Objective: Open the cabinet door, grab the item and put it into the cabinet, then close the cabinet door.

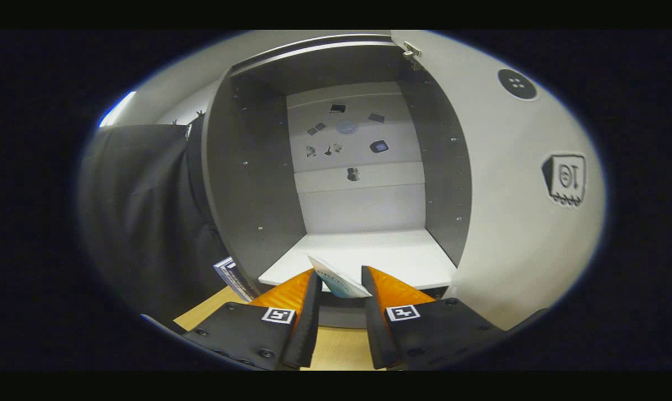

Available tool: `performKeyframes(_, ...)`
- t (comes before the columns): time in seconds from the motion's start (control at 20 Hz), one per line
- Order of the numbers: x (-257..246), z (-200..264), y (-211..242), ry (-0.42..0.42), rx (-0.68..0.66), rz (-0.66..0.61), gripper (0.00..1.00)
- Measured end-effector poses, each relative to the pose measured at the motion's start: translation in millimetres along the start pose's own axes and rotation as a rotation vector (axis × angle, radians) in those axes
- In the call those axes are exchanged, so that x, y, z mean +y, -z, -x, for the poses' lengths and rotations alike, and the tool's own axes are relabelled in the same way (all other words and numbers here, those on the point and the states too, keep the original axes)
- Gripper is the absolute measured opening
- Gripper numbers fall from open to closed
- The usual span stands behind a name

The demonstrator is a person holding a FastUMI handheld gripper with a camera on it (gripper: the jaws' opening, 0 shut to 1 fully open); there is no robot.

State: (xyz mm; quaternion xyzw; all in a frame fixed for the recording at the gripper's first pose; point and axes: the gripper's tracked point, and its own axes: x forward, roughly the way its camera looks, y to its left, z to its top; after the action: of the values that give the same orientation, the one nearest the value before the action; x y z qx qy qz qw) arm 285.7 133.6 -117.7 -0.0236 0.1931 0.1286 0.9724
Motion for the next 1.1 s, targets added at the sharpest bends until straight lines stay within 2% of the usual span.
performKeyframes(0.35,-9,-81,6,0.012,0.234,-0.068,0.46)
performKeyframes(0.6,-5,-113,26,0.034,0.371,0.029,0.46)
performKeyframes(0.85,-4,-129,27,0.066,0.381,0.091,0.47)
performKeyframes(1.1,-8,-132,38,0.083,0.408,0.068,0.48)
